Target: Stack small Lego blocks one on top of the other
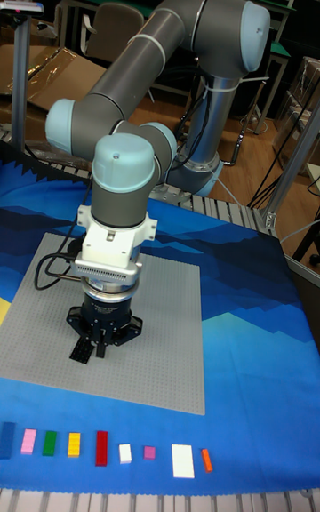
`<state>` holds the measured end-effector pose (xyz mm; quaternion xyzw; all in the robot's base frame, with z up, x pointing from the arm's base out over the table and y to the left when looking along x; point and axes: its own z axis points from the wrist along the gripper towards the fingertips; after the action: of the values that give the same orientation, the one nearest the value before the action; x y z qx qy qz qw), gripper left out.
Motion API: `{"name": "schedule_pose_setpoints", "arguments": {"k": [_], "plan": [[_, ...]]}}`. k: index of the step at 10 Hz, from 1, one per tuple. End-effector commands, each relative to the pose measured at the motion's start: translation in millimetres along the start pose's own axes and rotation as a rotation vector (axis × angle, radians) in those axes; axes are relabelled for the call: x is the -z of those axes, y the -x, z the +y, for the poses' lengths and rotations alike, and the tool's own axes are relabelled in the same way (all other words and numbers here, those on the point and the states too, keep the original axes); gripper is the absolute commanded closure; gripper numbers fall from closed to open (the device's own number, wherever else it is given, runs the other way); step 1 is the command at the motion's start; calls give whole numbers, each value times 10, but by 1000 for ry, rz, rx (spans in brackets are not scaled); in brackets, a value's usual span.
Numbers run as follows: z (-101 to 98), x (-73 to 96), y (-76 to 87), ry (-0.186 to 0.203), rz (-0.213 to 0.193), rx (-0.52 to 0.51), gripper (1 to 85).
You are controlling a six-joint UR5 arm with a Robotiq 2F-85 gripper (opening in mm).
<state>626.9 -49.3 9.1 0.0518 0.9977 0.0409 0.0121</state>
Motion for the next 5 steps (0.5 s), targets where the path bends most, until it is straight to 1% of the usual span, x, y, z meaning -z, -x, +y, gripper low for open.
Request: {"name": "schedule_pose_setpoints", "arguments": {"k": [1,3,4,5], "plan": [[4,12,46,6,-16,11,847],[0,13,86,5,-31,27,847],[4,13,85,6,-31,32,847],[-15,13,59,-1,-21,27,847]]}}
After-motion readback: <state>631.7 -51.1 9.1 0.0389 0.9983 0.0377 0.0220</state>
